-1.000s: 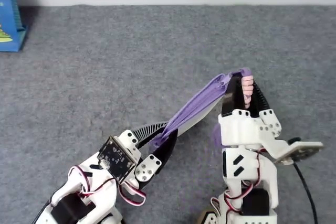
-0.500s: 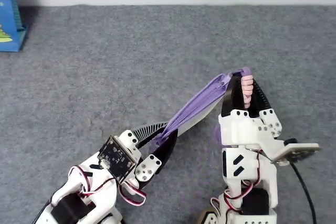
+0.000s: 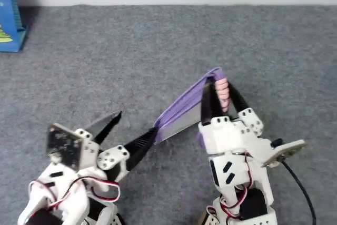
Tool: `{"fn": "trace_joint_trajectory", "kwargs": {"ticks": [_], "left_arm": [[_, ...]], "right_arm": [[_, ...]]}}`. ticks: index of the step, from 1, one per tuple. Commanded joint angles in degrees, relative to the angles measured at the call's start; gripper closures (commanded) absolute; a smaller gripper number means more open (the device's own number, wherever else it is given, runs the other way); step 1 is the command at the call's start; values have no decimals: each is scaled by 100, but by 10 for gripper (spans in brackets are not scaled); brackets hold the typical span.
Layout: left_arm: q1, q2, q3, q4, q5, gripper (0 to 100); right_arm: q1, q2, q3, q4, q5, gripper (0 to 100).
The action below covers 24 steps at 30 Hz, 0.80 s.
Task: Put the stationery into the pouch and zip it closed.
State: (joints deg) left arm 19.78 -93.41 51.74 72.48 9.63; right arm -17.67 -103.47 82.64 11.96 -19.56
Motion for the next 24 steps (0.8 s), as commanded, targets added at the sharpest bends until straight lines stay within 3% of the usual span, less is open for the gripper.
{"fn": "trace_joint_trajectory", "kwargs": {"ticks": [1,9,13,19,24], "left_arm": [[-387,-35,-462,62,141,712],[-1398,-1169,-462,35,431,712],[-1908,-941,-435,44,422,712],[-2127,-888,-259,-79,440,712],[-2119,-888,-66,-97,413,712]], "right_arm": [[-514,-48,-70,-48,70,991],[-1701,-48,229,699,378,991],[-2035,-48,220,1121,527,991],[-2044,295,176,1376,545,991],[-1648,1007,18,1086,527,991]]}}
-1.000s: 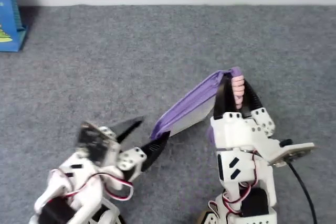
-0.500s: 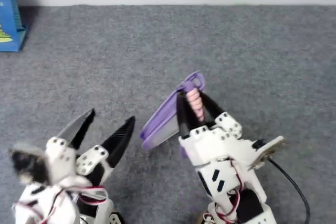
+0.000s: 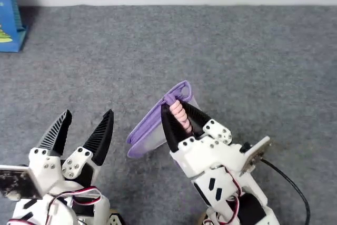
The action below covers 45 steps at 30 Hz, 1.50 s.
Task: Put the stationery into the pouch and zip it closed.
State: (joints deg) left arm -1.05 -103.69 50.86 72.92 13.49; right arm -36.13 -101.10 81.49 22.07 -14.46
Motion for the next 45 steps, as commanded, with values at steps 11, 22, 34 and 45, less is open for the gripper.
{"fn": "trace_joint_trajectory", "kwargs": {"ticks": [11,22,34,45], "left_arm": [[-35,176,127,-149,18,712],[-44,167,127,0,18,712],[-35,141,365,18,18,712],[-35,141,365,26,26,712]], "right_arm": [[646,3978,-1899,435,-229,991],[655,7275,-3991,444,44,983],[330,6642,-4149,1675,352,732],[374,6220,-4105,2668,325,756]]}}
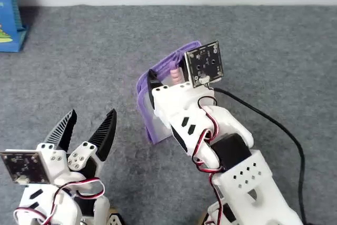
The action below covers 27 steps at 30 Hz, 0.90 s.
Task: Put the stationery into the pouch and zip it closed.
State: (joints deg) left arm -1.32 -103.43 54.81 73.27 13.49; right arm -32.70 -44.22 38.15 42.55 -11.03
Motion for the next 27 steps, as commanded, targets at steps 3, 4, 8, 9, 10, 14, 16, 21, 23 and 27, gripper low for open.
{"fn": "trace_joint_trajectory", "kwargs": {"ticks": [3,4,8,9,10,14,16,21,23,27], "left_arm": [[-9,114,-31,9,26,712],[-9,114,-31,18,26,712],[-9,114,-31,26,26,712],[-9,114,-31,26,26,712],[-9,114,-22,26,26,712],[-9,114,-22,18,35,712],[-9,114,-22,18,44,712],[-9,114,-22,18,44,712],[-9,114,-22,18,44,712],[-9,114,-22,18,44,712]], "right_arm": [[84,1086,220,365,-18,835],[154,1226,220,251,-18,857],[268,1429,202,31,-18,889],[268,1402,185,40,-18,889],[251,1332,185,40,-18,890],[233,1253,88,22,0,891],[242,1481,-53,48,0,891],[259,2703,-721,-4,0,891],[259,3160,-1029,-136,0,888],[242,3943,-1662,-259,18,887]]}}
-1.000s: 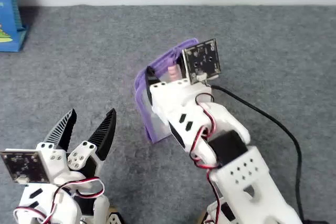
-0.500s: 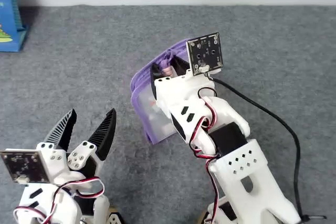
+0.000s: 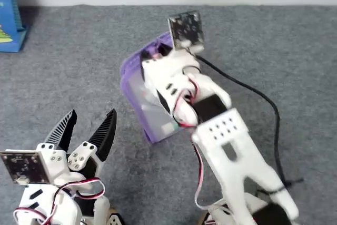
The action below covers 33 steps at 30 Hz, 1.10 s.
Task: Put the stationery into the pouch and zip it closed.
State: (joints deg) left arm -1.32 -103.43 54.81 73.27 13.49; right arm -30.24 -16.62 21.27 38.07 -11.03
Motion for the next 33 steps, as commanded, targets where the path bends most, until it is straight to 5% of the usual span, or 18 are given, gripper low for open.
{"fn": "trace_joint_trajectory", "kwargs": {"ticks": [1,8,19,33], "left_arm": [[-9,114,-22,18,44,712],[-9,114,4,18,44,712],[-9,105,136,-18,44,712],[-26,105,154,-18,18,713]], "right_arm": [[-4,1341,-149,215,26,887],[-4,2044,-967,462,62,887],[-13,2062,-2154,2554,141,886],[31,497,-2251,4646,-18,890]]}}
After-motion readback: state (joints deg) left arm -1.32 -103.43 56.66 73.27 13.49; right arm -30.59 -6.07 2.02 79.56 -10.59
